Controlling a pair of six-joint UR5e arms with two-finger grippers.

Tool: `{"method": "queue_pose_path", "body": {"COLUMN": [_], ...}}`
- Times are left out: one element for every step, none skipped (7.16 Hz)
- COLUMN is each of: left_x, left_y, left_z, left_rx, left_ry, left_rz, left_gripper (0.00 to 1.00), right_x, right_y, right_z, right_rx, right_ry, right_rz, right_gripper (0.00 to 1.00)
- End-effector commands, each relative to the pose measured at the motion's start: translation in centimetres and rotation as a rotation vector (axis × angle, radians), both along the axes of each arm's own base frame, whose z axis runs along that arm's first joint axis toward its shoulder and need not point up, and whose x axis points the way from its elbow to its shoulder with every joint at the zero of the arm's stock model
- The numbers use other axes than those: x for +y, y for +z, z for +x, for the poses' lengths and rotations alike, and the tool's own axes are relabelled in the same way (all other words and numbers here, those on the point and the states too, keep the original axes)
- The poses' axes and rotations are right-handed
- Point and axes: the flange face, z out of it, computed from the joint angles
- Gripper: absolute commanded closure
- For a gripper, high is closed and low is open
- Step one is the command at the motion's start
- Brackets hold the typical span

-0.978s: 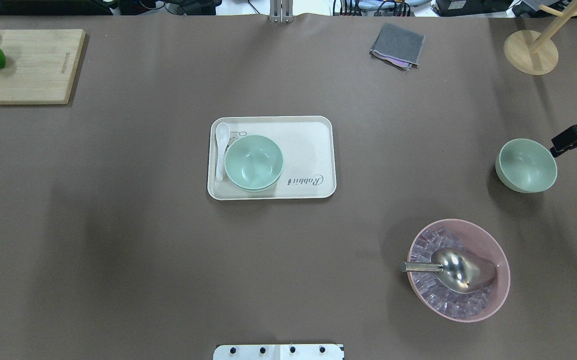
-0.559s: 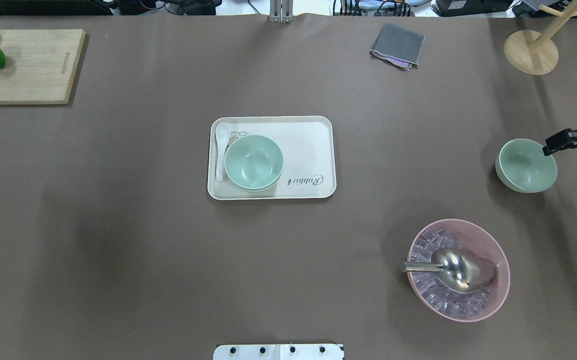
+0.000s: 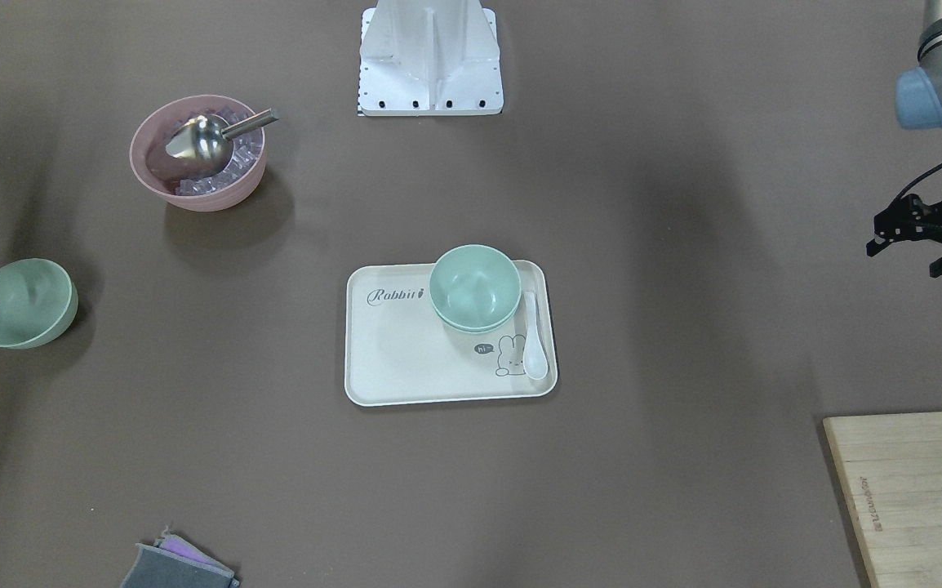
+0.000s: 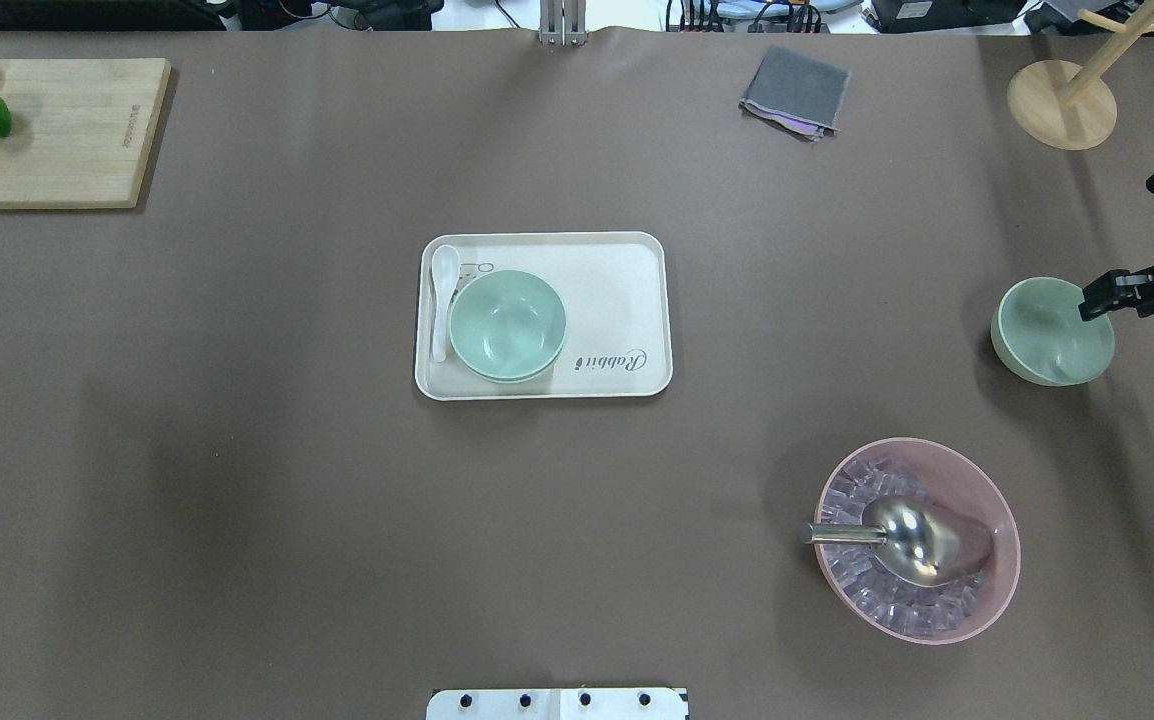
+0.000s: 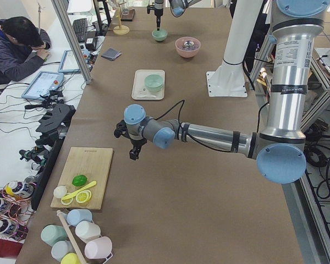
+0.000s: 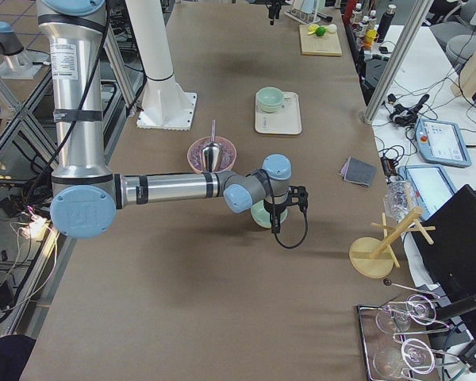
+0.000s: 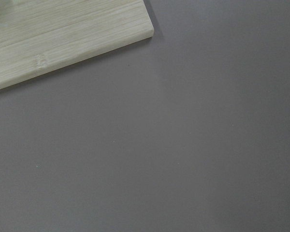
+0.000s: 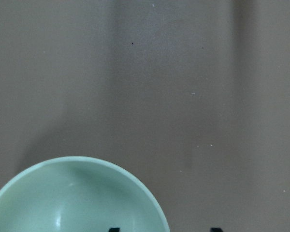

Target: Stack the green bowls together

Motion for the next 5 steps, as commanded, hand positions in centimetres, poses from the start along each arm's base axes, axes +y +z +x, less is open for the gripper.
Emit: {"method": "queue_pose_path", "body": {"left_x": [-0.04,0.0,0.0,0.0,0.0], "left_y": [-0.12,-0.03,-0.03,0.05,-0.05], "left_z": [0.01,0.0,0.0,0.0,0.0], "left_rx": [0.001,0.002,0.002,0.001,0.002], "left_ry": [0.001,0.001,0.0,0.0,0.0], "left_rz": [0.003,0.006,0.005,0.003,0.006], "left_gripper": [0.02,0.02,0.02,0.02,0.02], "right_x": [0.28,0.33,0.44,0.48,0.56], "right_y": [0.09,0.11,0.26,0.28,0.28], "right_z": [-1.05,-1.26,-1.46,-1.6,-1.82], "right_rx": [0.012,0.015,0.024,0.025,0.024], "right_ry": [0.0,0.001,0.004,0.017,0.025], "right_rz": [-0.006,-0.007,-0.009,-0.021,-0.032], "right_gripper": [0.37,0.39,0.43,0.52,0.68]}}
